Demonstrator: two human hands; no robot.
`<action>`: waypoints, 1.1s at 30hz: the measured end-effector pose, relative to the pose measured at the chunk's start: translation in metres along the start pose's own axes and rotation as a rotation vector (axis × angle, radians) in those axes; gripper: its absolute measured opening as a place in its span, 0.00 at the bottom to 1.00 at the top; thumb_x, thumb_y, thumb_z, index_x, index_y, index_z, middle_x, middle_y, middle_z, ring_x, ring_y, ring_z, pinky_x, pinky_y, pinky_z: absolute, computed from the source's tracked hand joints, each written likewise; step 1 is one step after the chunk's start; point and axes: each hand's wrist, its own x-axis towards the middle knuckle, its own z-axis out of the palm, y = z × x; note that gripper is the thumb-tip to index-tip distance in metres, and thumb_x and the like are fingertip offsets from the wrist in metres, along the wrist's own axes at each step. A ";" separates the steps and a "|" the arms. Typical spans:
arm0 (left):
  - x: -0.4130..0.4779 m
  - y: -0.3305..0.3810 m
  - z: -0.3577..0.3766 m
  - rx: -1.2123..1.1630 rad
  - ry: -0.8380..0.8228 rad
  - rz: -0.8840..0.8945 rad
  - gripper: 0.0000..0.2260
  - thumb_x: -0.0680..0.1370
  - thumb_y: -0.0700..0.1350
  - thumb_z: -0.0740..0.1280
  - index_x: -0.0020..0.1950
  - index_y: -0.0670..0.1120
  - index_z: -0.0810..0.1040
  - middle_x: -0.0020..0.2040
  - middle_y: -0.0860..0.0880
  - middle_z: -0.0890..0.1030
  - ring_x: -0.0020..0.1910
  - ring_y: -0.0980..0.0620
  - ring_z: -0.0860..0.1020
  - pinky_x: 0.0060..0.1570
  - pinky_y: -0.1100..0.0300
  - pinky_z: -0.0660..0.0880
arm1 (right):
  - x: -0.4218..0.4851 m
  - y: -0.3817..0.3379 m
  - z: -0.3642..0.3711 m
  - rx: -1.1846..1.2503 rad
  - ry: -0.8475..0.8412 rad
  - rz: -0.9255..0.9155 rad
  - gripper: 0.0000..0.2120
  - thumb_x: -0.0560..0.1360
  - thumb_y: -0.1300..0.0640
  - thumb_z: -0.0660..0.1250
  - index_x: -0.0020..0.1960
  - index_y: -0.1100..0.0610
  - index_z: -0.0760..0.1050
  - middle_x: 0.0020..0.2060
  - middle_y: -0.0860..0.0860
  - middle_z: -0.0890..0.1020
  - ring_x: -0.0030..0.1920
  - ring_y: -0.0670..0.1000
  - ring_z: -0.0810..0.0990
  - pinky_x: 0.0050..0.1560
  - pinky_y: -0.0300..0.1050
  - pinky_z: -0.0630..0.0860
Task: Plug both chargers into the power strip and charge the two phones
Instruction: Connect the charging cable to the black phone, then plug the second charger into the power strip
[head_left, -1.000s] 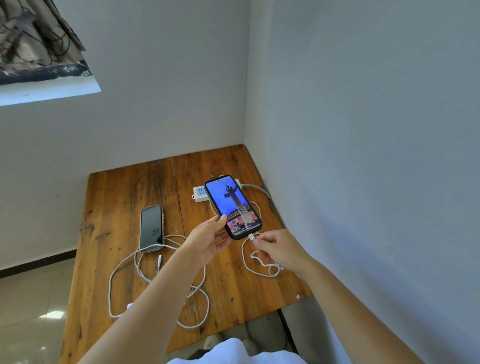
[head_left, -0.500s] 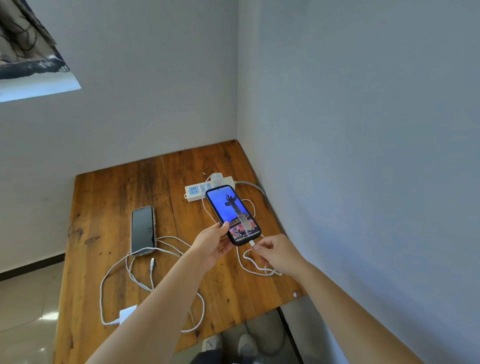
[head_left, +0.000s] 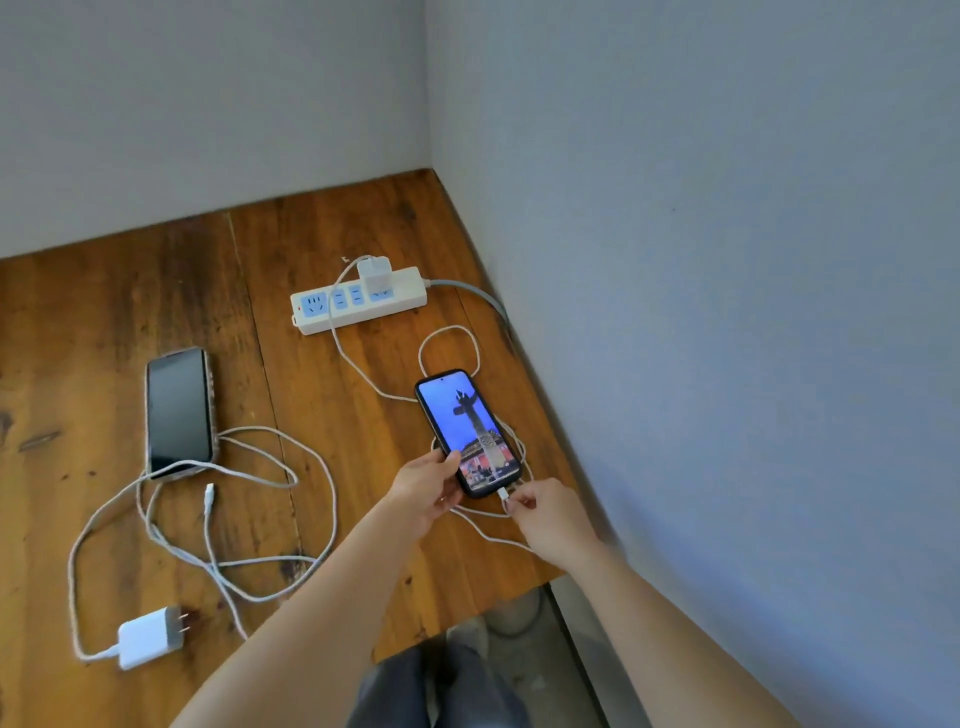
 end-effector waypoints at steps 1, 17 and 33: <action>0.003 -0.003 -0.002 -0.012 -0.007 0.000 0.14 0.78 0.42 0.67 0.64 0.45 0.75 0.50 0.47 0.81 0.49 0.50 0.79 0.49 0.57 0.77 | 0.002 0.002 0.002 -0.007 0.000 0.004 0.07 0.77 0.55 0.64 0.46 0.51 0.81 0.39 0.46 0.81 0.38 0.45 0.78 0.38 0.40 0.74; -0.059 -0.024 -0.112 0.343 0.413 0.402 0.13 0.81 0.46 0.61 0.61 0.47 0.81 0.58 0.49 0.82 0.52 0.54 0.78 0.47 0.63 0.74 | -0.020 -0.094 0.044 -0.257 -0.096 -0.299 0.04 0.75 0.58 0.66 0.43 0.51 0.78 0.41 0.50 0.81 0.41 0.47 0.79 0.38 0.38 0.76; -0.082 -0.131 -0.332 0.679 0.749 0.244 0.25 0.80 0.43 0.57 0.78 0.45 0.59 0.80 0.50 0.55 0.78 0.52 0.53 0.72 0.53 0.59 | -0.081 -0.195 0.269 -0.609 -0.231 -0.723 0.25 0.74 0.52 0.68 0.67 0.51 0.62 0.63 0.52 0.69 0.60 0.53 0.71 0.58 0.46 0.74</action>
